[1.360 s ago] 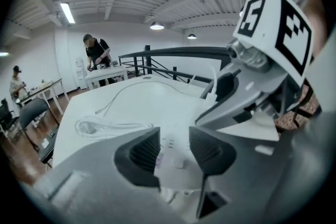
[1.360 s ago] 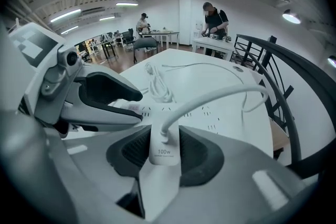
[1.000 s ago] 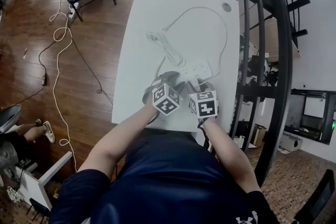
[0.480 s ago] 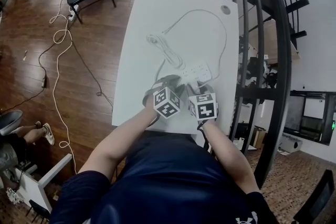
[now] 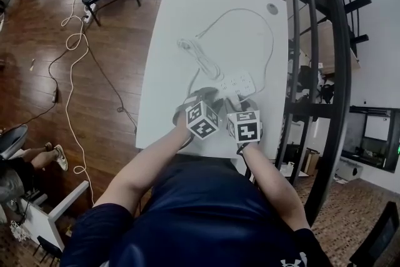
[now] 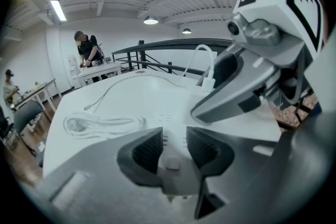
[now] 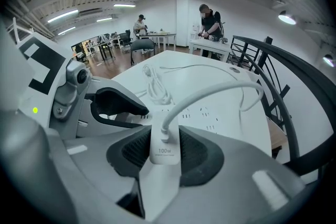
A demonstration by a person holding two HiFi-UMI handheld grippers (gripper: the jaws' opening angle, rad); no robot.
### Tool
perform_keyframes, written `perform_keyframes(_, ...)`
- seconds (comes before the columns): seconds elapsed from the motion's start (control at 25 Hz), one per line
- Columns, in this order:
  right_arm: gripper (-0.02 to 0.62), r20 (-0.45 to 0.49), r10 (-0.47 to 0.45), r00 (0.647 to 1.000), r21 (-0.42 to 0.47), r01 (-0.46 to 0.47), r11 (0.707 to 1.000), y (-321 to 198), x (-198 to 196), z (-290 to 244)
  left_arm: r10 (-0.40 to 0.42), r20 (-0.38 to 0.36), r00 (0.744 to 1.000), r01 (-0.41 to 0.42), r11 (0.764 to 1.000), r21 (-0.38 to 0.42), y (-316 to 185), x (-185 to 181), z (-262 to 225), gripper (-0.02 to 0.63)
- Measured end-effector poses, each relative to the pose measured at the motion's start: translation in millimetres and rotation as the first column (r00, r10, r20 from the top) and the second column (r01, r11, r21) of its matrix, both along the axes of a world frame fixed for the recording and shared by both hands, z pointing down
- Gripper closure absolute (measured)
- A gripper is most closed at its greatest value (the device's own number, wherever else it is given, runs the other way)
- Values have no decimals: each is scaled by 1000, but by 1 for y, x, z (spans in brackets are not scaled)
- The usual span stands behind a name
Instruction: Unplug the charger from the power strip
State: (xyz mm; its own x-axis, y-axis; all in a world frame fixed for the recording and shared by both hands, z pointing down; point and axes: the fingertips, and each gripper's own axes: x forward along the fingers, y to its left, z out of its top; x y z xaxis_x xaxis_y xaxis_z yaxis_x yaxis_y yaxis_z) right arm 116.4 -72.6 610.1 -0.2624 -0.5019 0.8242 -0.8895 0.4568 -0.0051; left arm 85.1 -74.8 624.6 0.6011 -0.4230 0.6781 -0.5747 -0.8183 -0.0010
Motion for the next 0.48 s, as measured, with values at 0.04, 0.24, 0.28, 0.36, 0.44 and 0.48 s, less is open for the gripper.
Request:
perform_keyframes(0.04,454,3,4,1000,1,-4,1000,0,0,-1,-1,-2,1000,1,1000,0,0,0,0,460)
perform_keyframes(0.24,454,24,12,1000,0,-12,1000,0,-1,-2,15,-9,1000,-15,1000,-3,1,0,1,459)
perform_keyframes(0.28,454,27,12,1000,-3,-12,1000,2,0,-2,20,-10,1000,-20,1000,-3,2,0,1,459)
perform_keyframes(0.36,454,36,12,999,6,-12,1000,3,0,-6,23,-10,1000,-23,1000,1,3,2,1,459)
perform_keyframes(0.44,454,64,7,998,57,-11,998,1,-2,-22,13,-11,1000,-13,1000,7,2,2,1,459)
perform_keyframes(0.48,454,80,0,997,90,-7,996,-1,-4,-32,6,-10,1000,-6,1000,9,1,2,1,459)
